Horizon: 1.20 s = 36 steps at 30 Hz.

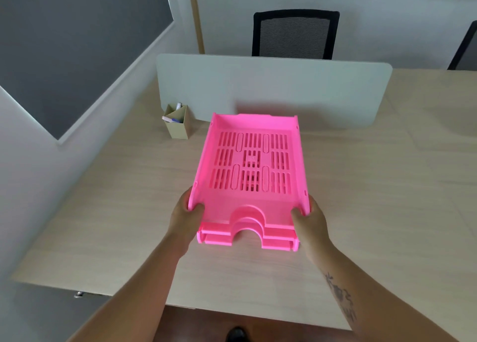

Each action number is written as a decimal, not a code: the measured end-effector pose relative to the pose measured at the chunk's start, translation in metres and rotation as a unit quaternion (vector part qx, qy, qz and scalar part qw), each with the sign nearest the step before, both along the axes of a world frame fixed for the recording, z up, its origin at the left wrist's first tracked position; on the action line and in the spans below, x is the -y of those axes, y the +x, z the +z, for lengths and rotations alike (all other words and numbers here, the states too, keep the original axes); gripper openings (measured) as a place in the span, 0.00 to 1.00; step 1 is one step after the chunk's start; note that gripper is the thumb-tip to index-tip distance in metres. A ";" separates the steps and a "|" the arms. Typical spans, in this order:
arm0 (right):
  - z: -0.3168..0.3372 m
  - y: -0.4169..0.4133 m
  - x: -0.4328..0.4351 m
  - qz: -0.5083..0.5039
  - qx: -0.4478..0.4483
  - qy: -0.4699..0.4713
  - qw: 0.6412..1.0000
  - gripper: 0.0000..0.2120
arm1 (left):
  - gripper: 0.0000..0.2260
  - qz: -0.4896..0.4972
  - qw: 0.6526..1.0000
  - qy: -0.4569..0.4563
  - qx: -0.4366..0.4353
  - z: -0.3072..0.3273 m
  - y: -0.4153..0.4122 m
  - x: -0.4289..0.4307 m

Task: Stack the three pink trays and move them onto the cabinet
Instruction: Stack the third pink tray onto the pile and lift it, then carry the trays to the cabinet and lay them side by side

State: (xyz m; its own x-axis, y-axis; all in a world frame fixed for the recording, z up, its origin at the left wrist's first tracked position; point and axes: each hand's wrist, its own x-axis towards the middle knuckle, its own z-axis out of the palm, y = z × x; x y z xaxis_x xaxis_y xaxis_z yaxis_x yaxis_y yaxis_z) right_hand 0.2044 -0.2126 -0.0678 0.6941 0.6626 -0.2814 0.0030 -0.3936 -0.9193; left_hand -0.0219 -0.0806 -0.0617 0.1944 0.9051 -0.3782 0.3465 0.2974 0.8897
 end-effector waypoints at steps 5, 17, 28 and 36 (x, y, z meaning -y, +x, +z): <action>-0.014 -0.004 0.007 -0.012 -0.050 0.029 0.998 0.20 | 0.16 0.035 0.998 -0.023 0.047 -0.016 0.000 0.010; -0.036 -0.008 0.020 0.033 -0.114 0.015 0.993 0.42 | 0.28 -0.025 0.990 -0.028 0.137 -0.051 -0.013 0.015; -0.029 -0.003 0.001 -0.006 -0.164 0.067 0.984 0.39 | 0.24 0.046 0.982 -0.039 0.179 -0.044 0.006 0.000; 0.016 0.016 -0.030 0.010 -0.126 0.074 0.989 0.35 | 0.22 0.029 0.981 -0.032 0.190 0.020 0.016 -0.026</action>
